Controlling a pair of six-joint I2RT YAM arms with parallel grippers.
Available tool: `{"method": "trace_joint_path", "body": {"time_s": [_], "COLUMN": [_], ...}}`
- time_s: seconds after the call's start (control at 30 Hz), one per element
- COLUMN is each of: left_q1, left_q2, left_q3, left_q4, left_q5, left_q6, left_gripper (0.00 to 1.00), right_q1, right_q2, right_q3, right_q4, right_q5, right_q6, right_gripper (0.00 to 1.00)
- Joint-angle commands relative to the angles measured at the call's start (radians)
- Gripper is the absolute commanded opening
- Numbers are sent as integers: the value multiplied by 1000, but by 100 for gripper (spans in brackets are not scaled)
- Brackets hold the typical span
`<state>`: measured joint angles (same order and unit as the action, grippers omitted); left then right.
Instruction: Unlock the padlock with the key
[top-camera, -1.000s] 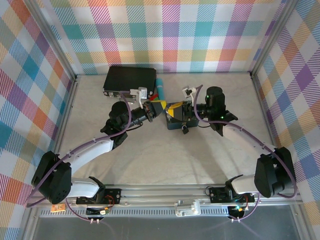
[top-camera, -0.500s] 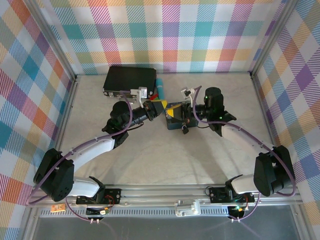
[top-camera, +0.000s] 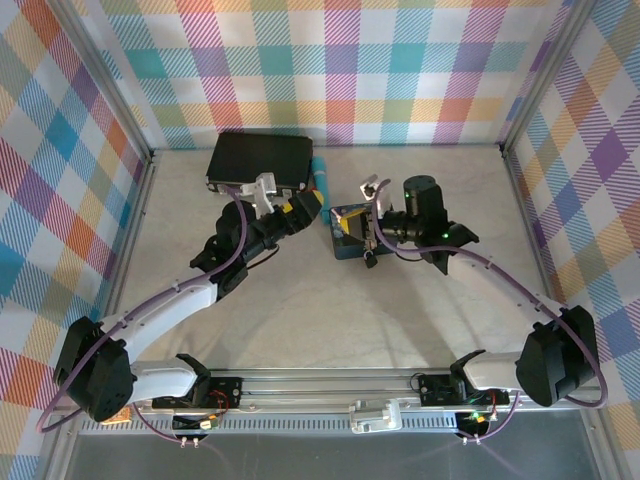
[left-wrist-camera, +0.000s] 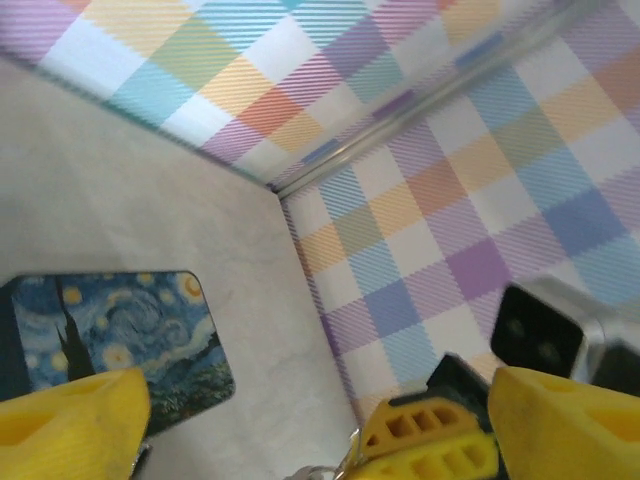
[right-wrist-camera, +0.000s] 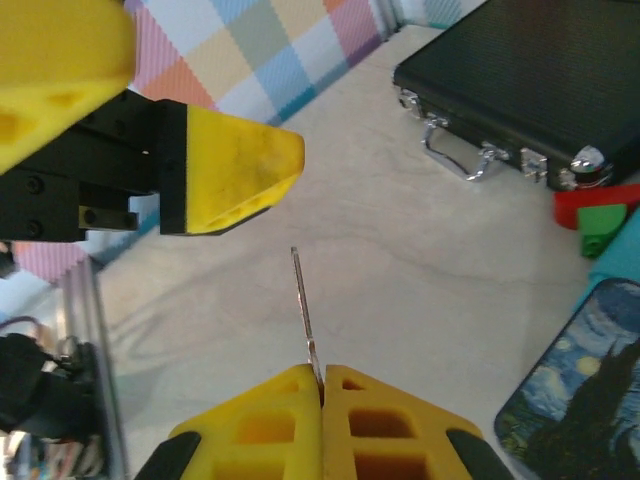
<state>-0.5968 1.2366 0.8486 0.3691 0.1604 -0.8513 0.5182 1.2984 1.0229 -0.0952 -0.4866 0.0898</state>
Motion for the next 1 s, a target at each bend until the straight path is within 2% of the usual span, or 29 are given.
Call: {"method": "trace_joint_path", "body": {"time_s": [0.0, 0.13, 0.27, 0.6, 0.8, 0.97], "left_q1": [-13, -40, -58, -80, -81, -84], "left_q2": [46, 116, 173, 191, 191, 195], "left_q3": [52, 55, 54, 69, 80, 89], "left_q4": [-74, 4, 67, 59, 47, 17], "left_q5": [-35, -51, -58, -83, -84, -81], "left_q6": [-199, -282, -343, -334, -338, -335], "left_gripper": [75, 61, 54, 51, 39, 38], "right_q1": [48, 59, 84, 104, 130, 150], "right_q2": [28, 63, 70, 123, 136, 132], "right_q3": [61, 75, 73, 95, 99, 98], "right_q4": [-80, -69, -61, -93, -92, -87], "right_q5": [209, 255, 307, 319, 368, 401], "right_q6": [-95, -99, -130, -162, -209, -233], "right_gripper": [0, 0, 0, 0, 0, 0]}}
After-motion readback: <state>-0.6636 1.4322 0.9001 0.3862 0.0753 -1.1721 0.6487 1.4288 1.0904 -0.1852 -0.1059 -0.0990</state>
